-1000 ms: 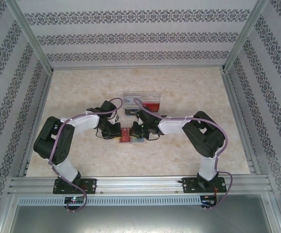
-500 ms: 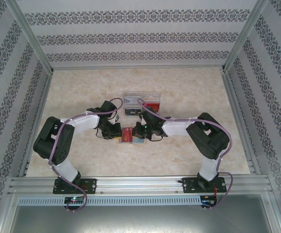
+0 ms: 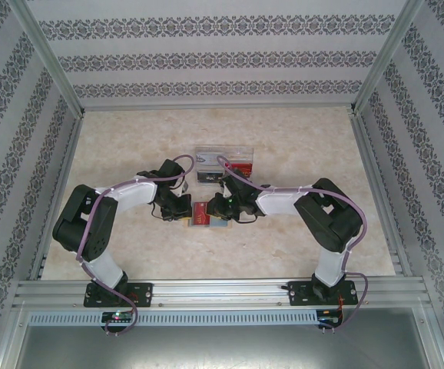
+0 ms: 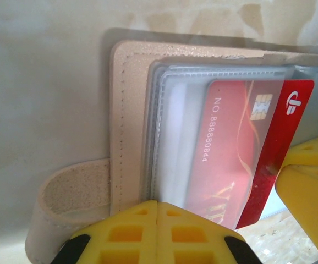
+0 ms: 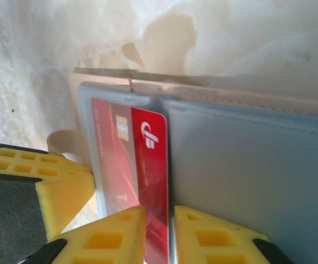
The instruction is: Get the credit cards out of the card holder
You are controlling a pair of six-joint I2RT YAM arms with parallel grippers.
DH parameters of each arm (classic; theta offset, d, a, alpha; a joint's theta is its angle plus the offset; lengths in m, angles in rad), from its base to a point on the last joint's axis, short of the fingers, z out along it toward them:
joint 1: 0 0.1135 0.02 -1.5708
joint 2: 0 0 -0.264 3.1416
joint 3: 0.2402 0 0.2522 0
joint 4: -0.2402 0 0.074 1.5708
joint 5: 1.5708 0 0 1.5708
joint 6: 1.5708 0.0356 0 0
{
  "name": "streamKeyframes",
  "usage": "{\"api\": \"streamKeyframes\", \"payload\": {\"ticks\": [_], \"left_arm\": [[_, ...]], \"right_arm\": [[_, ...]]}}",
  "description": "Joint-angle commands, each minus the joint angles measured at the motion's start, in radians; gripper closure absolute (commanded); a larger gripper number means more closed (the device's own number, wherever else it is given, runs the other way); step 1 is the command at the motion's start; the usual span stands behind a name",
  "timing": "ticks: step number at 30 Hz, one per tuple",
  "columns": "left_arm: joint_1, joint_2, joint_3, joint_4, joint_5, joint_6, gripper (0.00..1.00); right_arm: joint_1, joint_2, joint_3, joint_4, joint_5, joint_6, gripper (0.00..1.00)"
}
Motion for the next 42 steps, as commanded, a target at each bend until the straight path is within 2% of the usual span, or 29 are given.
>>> {"api": "streamKeyframes", "payload": {"ticks": [1,7,13,25,34,39,42], "left_arm": [[0.003,0.025,-0.003,-0.007,0.003,0.002,0.97],[0.001,0.025,-0.003,-0.006,0.005,0.001,0.97],[0.001,0.025,-0.001,-0.015,-0.004,0.002,0.97],[0.003,0.033,0.007,-0.032,-0.022,0.010,0.99],[0.003,0.010,0.031,-0.049,-0.015,0.016,0.98],[0.003,-0.018,0.064,-0.071,-0.014,0.016,0.97],[0.003,-0.053,0.090,-0.081,-0.019,0.010,0.92]], "right_arm": [[0.007,0.031,0.030,-0.010,-0.008,-0.014,0.76],[0.010,0.044,0.035,-0.006,-0.011,-0.010,0.79],[0.001,0.027,0.006,-0.010,-0.006,-0.013,1.00],[-0.065,-0.061,-0.087,-0.032,-0.008,-0.062,1.00],[-0.125,-0.200,-0.127,-0.104,-0.011,-0.144,1.00],[-0.138,-0.292,-0.039,-0.298,0.033,-0.288,1.00],[-0.138,-0.317,0.062,-0.456,0.084,-0.409,1.00]]}}
